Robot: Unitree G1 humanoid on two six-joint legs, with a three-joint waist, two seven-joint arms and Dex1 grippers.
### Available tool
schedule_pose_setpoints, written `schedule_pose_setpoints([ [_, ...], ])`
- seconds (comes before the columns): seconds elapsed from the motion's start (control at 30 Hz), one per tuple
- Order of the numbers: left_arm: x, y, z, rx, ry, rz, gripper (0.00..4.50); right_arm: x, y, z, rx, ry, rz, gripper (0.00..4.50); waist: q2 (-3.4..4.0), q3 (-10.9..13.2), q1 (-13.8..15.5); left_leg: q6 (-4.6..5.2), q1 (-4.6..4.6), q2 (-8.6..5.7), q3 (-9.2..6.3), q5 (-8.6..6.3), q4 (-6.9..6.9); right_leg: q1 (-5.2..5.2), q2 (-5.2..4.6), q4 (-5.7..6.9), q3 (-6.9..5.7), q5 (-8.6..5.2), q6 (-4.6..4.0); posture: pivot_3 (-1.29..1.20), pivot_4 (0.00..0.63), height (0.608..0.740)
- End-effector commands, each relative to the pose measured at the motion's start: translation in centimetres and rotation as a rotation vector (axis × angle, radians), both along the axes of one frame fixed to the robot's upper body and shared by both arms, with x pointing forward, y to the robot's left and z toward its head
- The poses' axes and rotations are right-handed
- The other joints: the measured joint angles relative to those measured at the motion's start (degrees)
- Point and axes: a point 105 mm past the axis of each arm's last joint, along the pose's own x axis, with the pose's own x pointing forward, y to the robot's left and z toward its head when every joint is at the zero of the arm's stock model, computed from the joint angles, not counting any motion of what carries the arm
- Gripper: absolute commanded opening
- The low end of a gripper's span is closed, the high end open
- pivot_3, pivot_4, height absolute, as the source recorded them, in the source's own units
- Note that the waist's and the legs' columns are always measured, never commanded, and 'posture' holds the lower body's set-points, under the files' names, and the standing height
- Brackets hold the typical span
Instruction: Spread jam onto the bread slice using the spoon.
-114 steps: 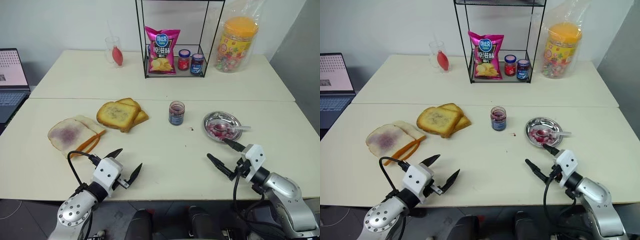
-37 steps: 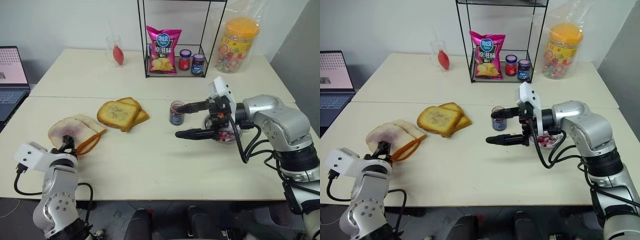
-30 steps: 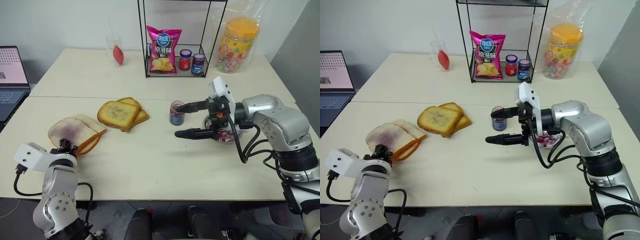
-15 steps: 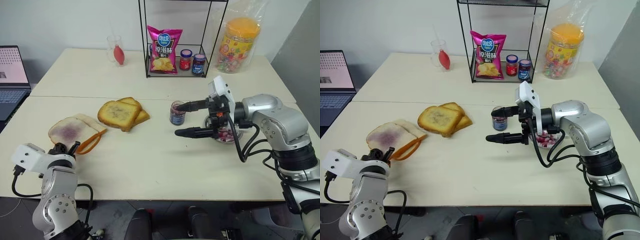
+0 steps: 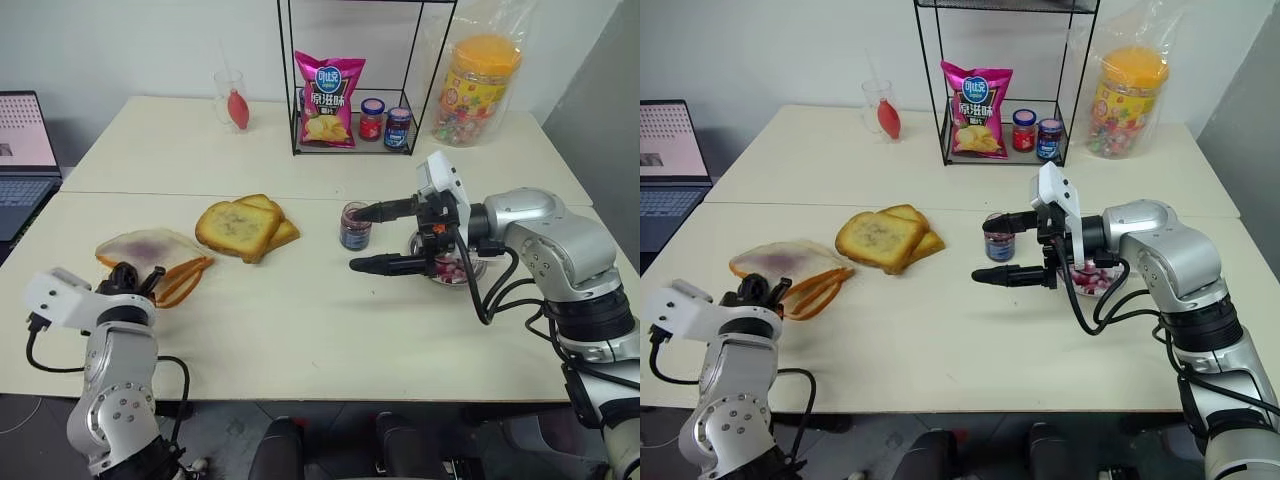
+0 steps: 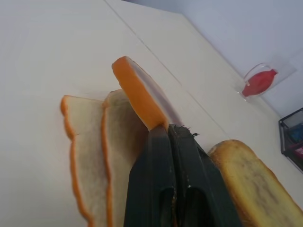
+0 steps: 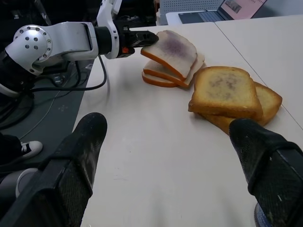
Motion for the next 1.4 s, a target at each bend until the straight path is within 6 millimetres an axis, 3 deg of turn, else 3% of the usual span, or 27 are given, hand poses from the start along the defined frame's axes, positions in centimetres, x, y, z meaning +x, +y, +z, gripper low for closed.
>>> schedule_pose_setpoints([
  [0.03,0.8,-2.7,5.7,0.103,-0.208,-0.146,0.0,0.0,-0.5,0.9,0.017,-0.042,-0.011,4.5,-0.02,0.0,0.1,0.0,-0.01,0.0,-0.01,0.0,0.0,0.0,0.0,0.0,-0.02,0.0,0.0,0.0,0.15,0.74],
  [0.07,0.9,-3.2,6.3,0.105,-0.235,-0.175,0.0,0.1,-0.6,0.9,0.018,-0.042,-0.013,4.5,-0.02,0.0,0.1,0.0,-0.01,0.0,-0.02,0.0,0.0,0.0,0.0,0.0,-0.03,0.0,0.0,0.0,0.15,0.74],
  [0.23,0.6,-9.4,10.0,0.068,-0.408,-0.572,0.0,0.1,-1.3,0.7,0.019,-0.035,-0.045,4.5,-0.03,0.0,0.0,0.0,-0.04,0.0,0.03,-0.01,-0.04,0.0,-0.01,-0.11,0.03,0.02,0.03,0.0,0.15,0.74],
  [0.47,-1.3,-13.5,10.4,-0.062,-0.444,-0.943,0.0,0.0,-2.6,0.6,0.014,-0.028,-0.101,4.5,0.02,0.1,0.0,-0.01,-0.05,0.01,0.02,-0.01,-0.1,-0.05,0.0,-0.12,0.04,0.01,0.03,0.0,0.15,0.74],
  [0.67,-3.5,-15.8,2.9,-0.102,-0.175,-1.143,0.0,-0.7,-5.4,0.5,-0.037,-0.017,-0.182,4.5,0.11,0.1,0.0,0.03,-0.04,-0.01,0.1,-0.03,-0.15,0.0,-0.03,-0.33,0.1,0.01,0.03,0.0,0.15,0.74],
  [0.83,-4.8,-16.2,-3.8,-0.195,0.012,-1.202,0.0,-2.3,-5.8,-0.6,-0.081,0.032,-0.159,4.5,0.12,0.1,0.0,0.06,-0.04,0.02,0.15,-0.05,-0.22,0.03,-0.03,-0.55,0.13,-0.17,-0.32,0.0,0.15,0.74],
  [0.9,-4.8,-16.2,-5.5,-0.191,0.049,-1.201,0.0,-2.6,-5.8,-0.9,-0.09,0.037,-0.158,4.5,0.13,0.1,0.0,0.06,-0.04,0.01,0.17,-0.05,-0.22,0.01,-0.03,-0.57,0.14,-0.18,-0.34,0.0,0.15,0.74],
  [1.2,-3.6,-15.3,-7.7,-0.073,0.127,-1.153,0.0,-4.5,-6.3,-2.8,-0.166,0.084,-0.141,4.5,0.15,0.1,0.1,0.12,-0.06,0.0,0.25,-0.1,-0.26,-0.01,-0.09,-0.64,0.19,-0.18,-0.34,0.0,0.15,0.74],
  [1.4,-2.6,-15.1,-7.5,-0.087,0.092,-1.078,0.0,-4.9,-6.3,-3.0,-0.153,0.092,-0.157,4.5,0.19,0.1,0.0,0.14,-0.06,0.02,0.28,-0.13,-0.26,-0.03,-0.08,-0.62,0.2,-0.18,-0.33,0.0,0.15,0.74],
])
